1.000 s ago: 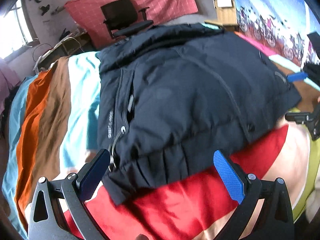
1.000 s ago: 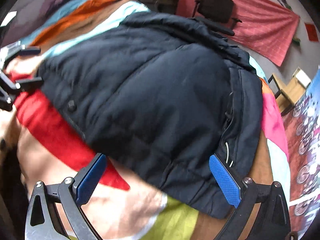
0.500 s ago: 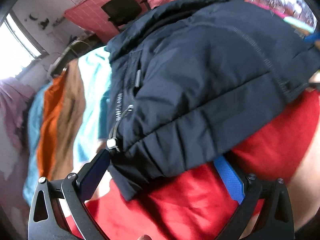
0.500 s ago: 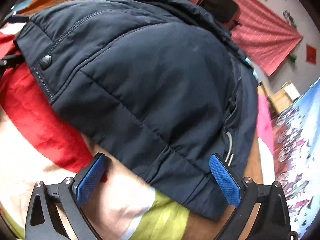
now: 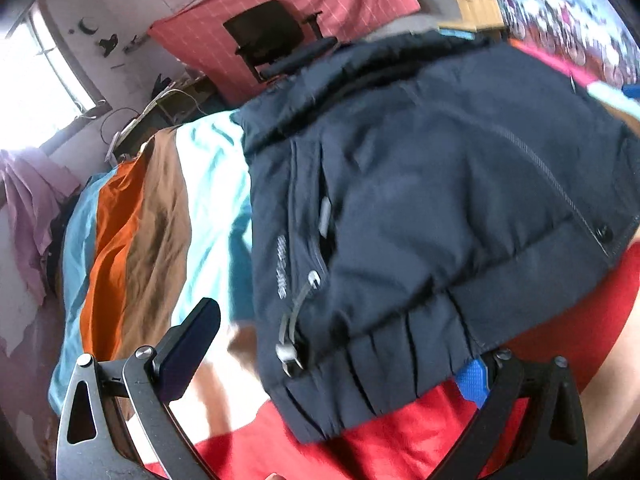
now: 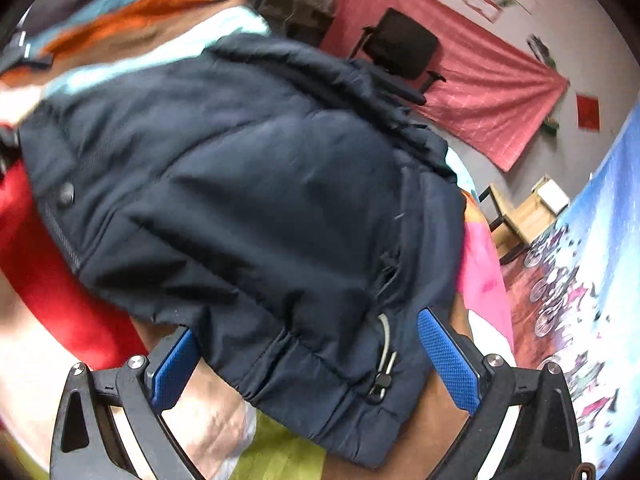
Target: Fold large clothes
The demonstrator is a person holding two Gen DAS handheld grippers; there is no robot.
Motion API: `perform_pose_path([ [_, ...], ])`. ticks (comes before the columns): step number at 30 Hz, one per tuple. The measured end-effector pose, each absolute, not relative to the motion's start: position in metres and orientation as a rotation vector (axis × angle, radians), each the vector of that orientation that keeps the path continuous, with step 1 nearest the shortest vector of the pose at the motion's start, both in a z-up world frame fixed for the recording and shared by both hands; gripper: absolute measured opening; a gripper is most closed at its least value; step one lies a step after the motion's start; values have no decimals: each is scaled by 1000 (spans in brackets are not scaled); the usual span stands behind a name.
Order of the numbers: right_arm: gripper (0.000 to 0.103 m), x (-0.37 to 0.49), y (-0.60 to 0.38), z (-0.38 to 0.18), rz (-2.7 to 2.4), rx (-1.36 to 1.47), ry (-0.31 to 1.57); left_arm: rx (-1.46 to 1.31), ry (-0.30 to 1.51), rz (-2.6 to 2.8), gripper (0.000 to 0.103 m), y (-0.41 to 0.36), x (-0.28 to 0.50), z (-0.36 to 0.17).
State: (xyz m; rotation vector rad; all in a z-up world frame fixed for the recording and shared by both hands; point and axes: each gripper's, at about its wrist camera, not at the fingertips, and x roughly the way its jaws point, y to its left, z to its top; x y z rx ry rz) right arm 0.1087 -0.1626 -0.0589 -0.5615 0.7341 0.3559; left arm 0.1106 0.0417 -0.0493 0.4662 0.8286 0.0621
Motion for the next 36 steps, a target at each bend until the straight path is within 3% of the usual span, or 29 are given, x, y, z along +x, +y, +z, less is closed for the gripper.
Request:
perform_pose_path([
  [8,102,158,-188,3,466,-221,824,297,873,-55,101,55,138,-7],
  [17,102,204,-184,36,504,-96,851,308,862,-181,101,43,129,10],
  [23,102,199,-171,39,540,-185,853,392,915,-257,101,39,111,-13],
  [36,102,172,-192,-21,565,-239,1021,870,1016,-204,101,25,84,-100],
])
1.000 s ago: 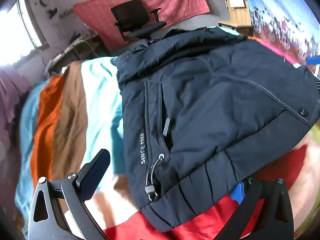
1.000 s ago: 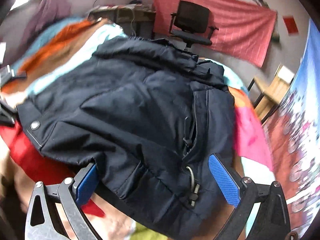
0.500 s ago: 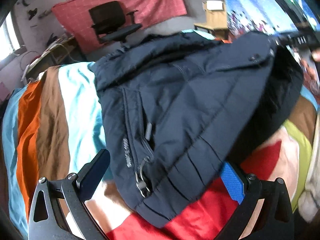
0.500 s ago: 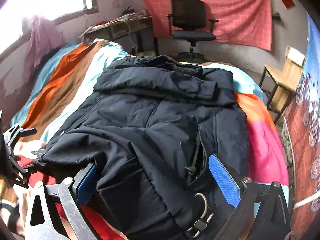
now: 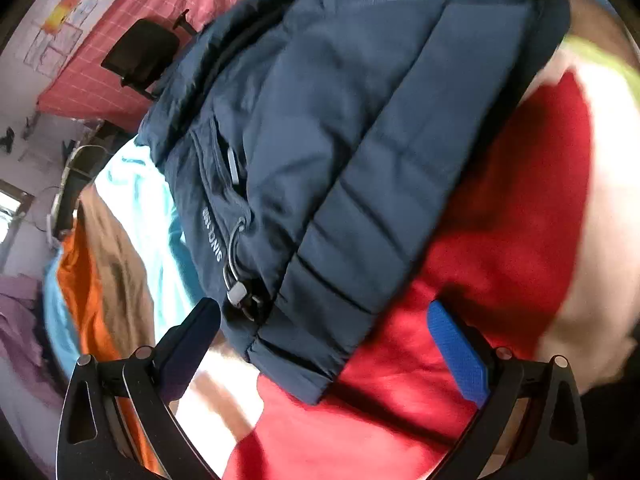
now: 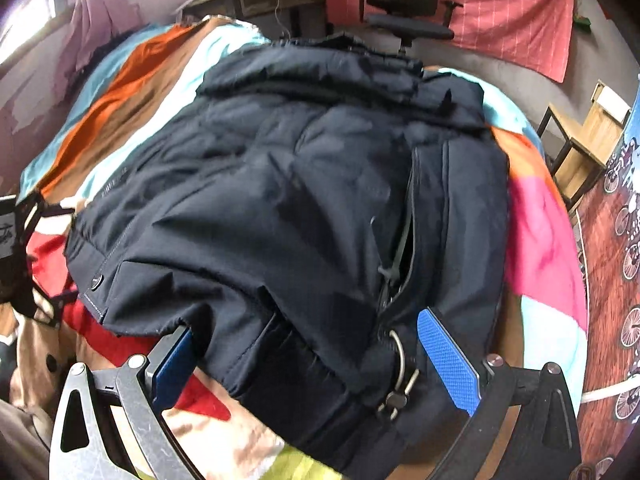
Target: Fold large clothes
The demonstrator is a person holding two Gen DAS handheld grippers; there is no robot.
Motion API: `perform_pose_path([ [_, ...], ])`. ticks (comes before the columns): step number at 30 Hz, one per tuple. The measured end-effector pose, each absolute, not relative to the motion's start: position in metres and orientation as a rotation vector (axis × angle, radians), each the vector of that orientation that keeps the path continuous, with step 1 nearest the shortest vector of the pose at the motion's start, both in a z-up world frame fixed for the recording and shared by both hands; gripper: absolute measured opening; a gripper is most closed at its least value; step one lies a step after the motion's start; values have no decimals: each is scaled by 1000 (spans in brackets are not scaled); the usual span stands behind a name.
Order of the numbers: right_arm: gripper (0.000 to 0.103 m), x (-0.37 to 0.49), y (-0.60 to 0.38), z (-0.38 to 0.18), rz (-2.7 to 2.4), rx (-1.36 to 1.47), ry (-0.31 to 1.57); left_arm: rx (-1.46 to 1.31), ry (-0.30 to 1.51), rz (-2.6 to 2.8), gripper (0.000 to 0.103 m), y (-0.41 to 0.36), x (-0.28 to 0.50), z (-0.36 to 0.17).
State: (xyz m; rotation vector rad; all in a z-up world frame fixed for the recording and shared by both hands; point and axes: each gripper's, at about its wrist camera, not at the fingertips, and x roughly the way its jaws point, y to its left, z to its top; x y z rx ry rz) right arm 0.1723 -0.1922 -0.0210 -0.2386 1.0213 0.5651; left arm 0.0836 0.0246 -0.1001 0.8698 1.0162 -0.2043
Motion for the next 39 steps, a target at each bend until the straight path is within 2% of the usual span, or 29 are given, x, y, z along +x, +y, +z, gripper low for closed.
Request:
perform_pose_path([
  [4,102,170,-195,-30,565,-226,1045,905,1001,-137,101,36,88,-114],
  [8,102,167,-195,-37,571,-237,1054,871,962,-93,100,43,92,-106],
  [9,102,165,-194,-38,578,-253,1055,874,948,-91,96,43,92,-103],
  [11,102,161,-193,-42,592,-293,1059,873,921,-111,79,44,94,-95],
  [12,102,159,-192,-44,602,-317,1062,868,917,-124,66,44,95,-92],
  [13,103,156,-191,-46,612,-339,1066,863,910,-137,56,43,97,-87],
  [14,103,153,-191,-48,619,-355,1067,855,895,-147,53,42,98,-82],
  [16,103,148,-189,-53,630,-405,1072,840,867,-156,38,39,102,-72],
  [18,103,142,-188,-59,643,-441,1081,802,846,-164,27,35,107,-57],
  [26,103,109,-168,-103,646,-666,1087,684,869,-156,23,25,128,-32],
  [31,101,98,-157,-117,536,-744,973,677,873,-152,20,17,122,-33],
  [33,85,96,-155,-115,466,-766,909,671,873,-151,19,15,120,-32],
  [35,56,93,-154,-112,434,-786,867,661,870,-149,19,17,119,-33],
  [36,51,90,-155,-110,420,-799,847,654,868,-146,18,18,118,-33],
  [38,30,85,-157,-106,420,-806,814,642,859,-145,15,17,114,-32],
  [39,25,83,-158,-103,422,-807,794,642,849,-144,12,17,112,-32],
])
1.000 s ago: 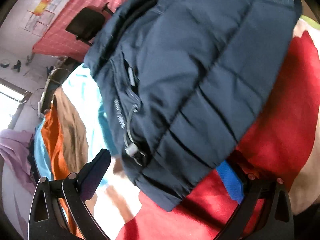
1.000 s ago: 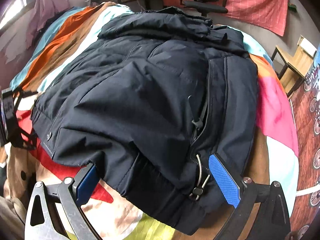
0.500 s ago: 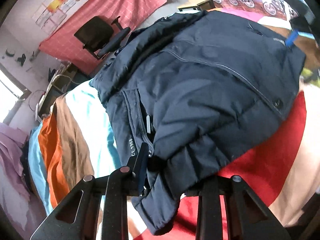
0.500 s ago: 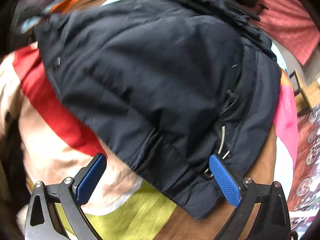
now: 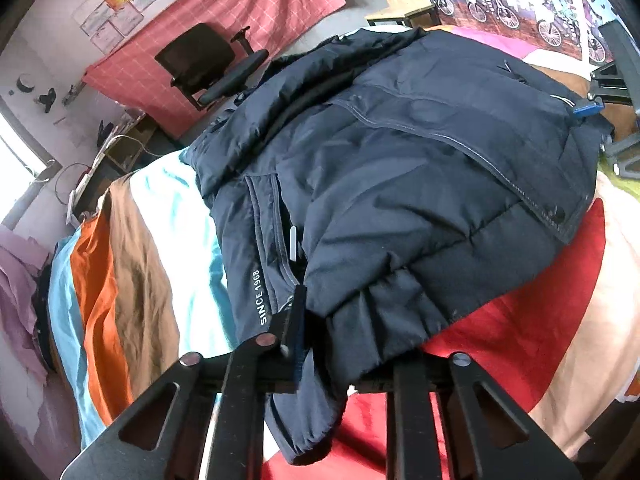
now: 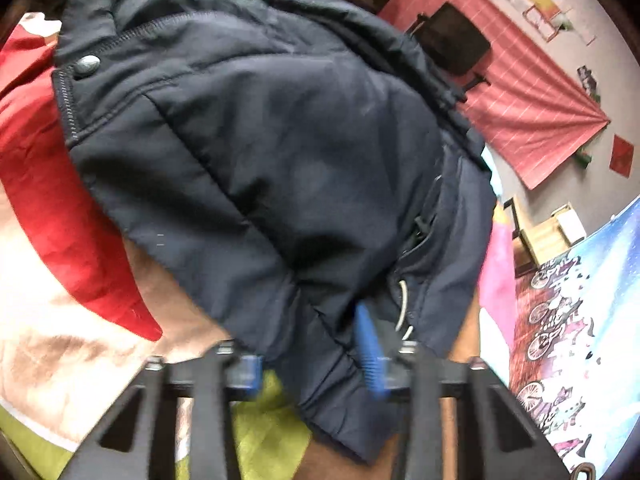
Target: Fold large clothes
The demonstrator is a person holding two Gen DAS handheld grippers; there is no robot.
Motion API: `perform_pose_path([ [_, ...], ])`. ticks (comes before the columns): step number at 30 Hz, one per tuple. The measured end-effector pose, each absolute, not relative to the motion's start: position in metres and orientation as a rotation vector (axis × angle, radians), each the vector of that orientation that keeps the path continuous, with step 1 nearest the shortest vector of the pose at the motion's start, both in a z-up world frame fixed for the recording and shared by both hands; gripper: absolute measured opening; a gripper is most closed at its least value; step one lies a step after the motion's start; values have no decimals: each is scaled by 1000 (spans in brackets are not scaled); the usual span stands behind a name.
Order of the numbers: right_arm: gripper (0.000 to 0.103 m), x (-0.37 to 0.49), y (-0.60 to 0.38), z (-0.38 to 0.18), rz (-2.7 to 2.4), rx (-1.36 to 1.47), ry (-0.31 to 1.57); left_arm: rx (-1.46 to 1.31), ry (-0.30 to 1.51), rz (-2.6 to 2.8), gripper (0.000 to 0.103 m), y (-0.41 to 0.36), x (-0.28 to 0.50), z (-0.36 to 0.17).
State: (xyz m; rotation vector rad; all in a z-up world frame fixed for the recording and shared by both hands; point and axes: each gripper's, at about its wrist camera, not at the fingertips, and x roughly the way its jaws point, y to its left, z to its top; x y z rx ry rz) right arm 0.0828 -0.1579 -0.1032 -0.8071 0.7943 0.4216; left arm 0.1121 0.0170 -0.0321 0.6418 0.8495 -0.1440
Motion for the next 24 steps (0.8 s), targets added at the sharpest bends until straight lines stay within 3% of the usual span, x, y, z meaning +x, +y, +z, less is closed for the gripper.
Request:
perform_pose_path([
  [1,14,80,-158,-100,427,-810,770,642,834,-144,9,16,109,-31],
  [5,7,82,-158,-80,417,-734,720,579,805,-131,7,19,103,-21],
  [16,6,90,-179,-10,428,-497,670,435,757,-143,5,22,90,20],
  [24,6,82,-179,8,450,-490,649,401,775,-158,4,21,88,38],
])
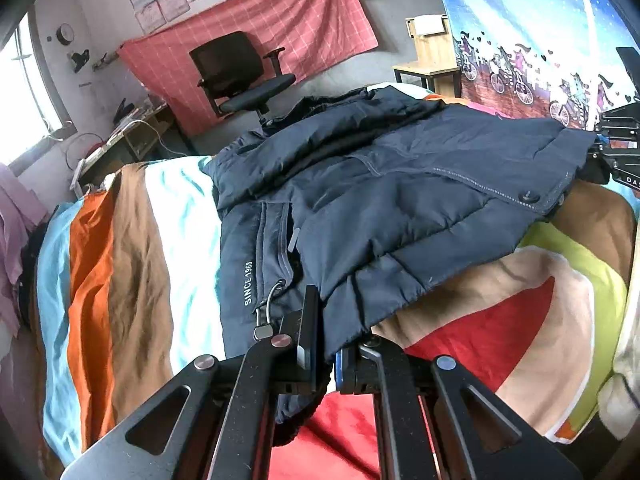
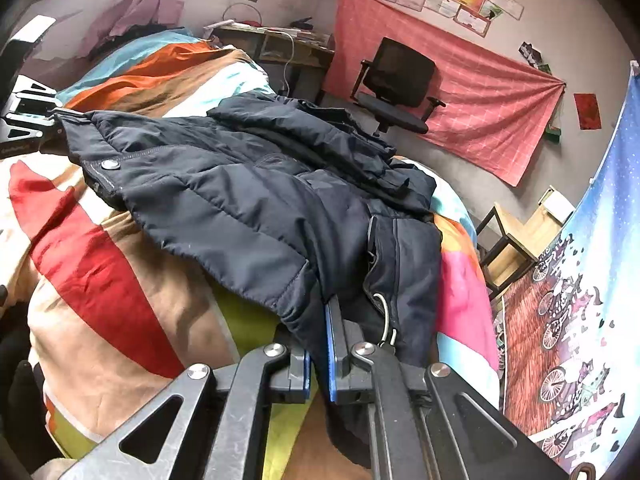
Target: Fold large clothes
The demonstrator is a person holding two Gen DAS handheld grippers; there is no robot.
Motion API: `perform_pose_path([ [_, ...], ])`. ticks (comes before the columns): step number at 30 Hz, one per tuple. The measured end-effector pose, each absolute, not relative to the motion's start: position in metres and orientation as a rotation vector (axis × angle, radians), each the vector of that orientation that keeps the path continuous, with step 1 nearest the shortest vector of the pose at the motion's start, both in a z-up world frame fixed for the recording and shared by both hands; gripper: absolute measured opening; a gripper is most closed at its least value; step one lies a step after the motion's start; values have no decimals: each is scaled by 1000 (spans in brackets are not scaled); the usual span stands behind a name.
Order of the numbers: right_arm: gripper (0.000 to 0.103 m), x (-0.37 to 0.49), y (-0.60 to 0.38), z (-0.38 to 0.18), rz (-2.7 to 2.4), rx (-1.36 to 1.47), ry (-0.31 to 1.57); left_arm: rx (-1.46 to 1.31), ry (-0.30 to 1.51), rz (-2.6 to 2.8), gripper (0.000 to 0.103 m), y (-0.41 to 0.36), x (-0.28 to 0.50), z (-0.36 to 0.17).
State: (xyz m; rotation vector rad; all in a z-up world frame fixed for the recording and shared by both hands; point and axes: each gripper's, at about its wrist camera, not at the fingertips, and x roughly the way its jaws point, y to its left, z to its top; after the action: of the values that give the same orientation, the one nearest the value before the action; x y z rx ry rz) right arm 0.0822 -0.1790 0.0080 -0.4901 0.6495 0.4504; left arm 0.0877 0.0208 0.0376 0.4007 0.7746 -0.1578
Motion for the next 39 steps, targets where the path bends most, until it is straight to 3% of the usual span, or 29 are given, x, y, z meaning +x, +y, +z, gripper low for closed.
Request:
perform_pose_path([
  [9,6,144,-176,74,498,-366,605,262,683,-115,4,31,152,105],
  [18,6,287,-159,142,445,-263,578,183,548,-33,4,44,280,168],
  [29,6,425,-137,140,346,-216,553,122,492,63,4,58,405,185],
  [39,6,536,-112,95,304,-175,692,50,613,127,4,78,506,135],
])
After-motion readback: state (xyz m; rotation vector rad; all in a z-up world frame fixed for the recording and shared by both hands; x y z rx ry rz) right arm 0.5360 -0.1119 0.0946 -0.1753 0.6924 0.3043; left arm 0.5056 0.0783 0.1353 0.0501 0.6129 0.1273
